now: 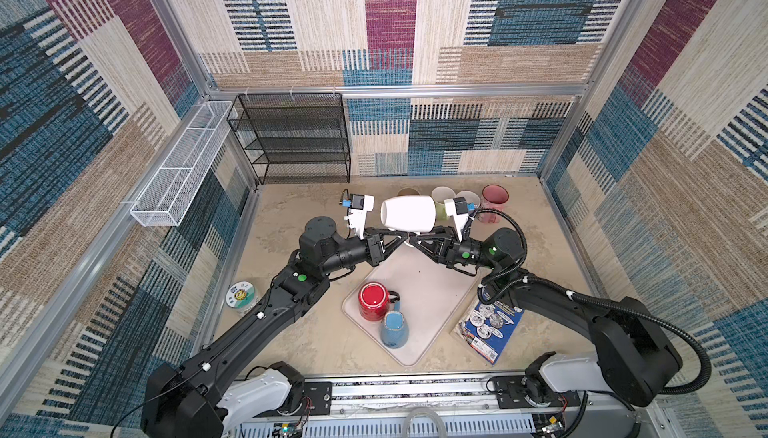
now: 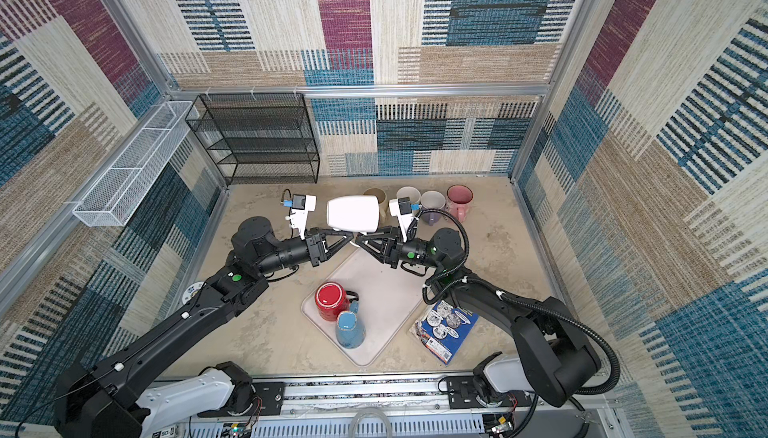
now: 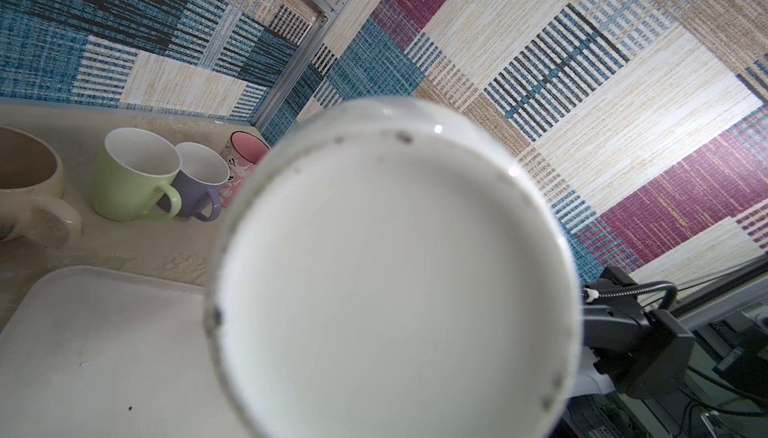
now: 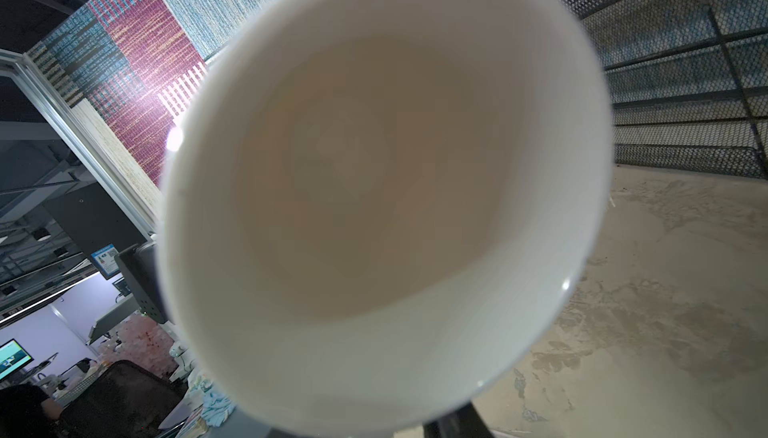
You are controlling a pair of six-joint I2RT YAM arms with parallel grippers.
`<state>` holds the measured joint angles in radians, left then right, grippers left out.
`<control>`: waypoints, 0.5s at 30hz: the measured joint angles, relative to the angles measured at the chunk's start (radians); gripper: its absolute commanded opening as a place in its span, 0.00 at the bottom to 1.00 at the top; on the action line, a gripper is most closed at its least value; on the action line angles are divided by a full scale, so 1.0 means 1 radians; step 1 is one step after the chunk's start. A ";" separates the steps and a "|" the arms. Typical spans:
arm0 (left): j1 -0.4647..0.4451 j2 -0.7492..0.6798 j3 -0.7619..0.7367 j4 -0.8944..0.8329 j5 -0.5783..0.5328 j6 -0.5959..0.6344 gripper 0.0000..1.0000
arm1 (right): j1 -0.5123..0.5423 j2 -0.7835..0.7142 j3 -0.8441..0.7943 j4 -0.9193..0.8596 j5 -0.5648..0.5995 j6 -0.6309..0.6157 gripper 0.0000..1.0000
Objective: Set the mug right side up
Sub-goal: 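Carry the white mug toward the upright mugs, rotating it opening-up with the right gripper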
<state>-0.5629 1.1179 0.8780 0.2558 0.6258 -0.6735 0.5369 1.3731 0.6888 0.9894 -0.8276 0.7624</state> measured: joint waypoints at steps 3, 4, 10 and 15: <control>0.004 0.011 -0.003 0.030 0.006 -0.007 0.00 | 0.000 0.016 0.010 0.022 -0.003 0.021 0.29; 0.004 0.013 -0.005 0.039 0.007 -0.007 0.00 | 0.000 0.019 0.012 0.024 -0.003 0.023 0.28; 0.010 0.015 -0.032 0.082 0.010 -0.014 0.00 | -0.003 0.032 0.017 0.049 -0.022 0.062 0.06; 0.012 0.027 -0.063 0.148 0.017 -0.059 0.00 | -0.008 0.043 0.014 0.081 -0.043 0.072 0.00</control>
<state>-0.5510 1.1446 0.8146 0.4038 0.6426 -0.7326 0.5285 1.4158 0.7025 1.0706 -0.8707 0.8349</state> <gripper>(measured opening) 0.160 0.143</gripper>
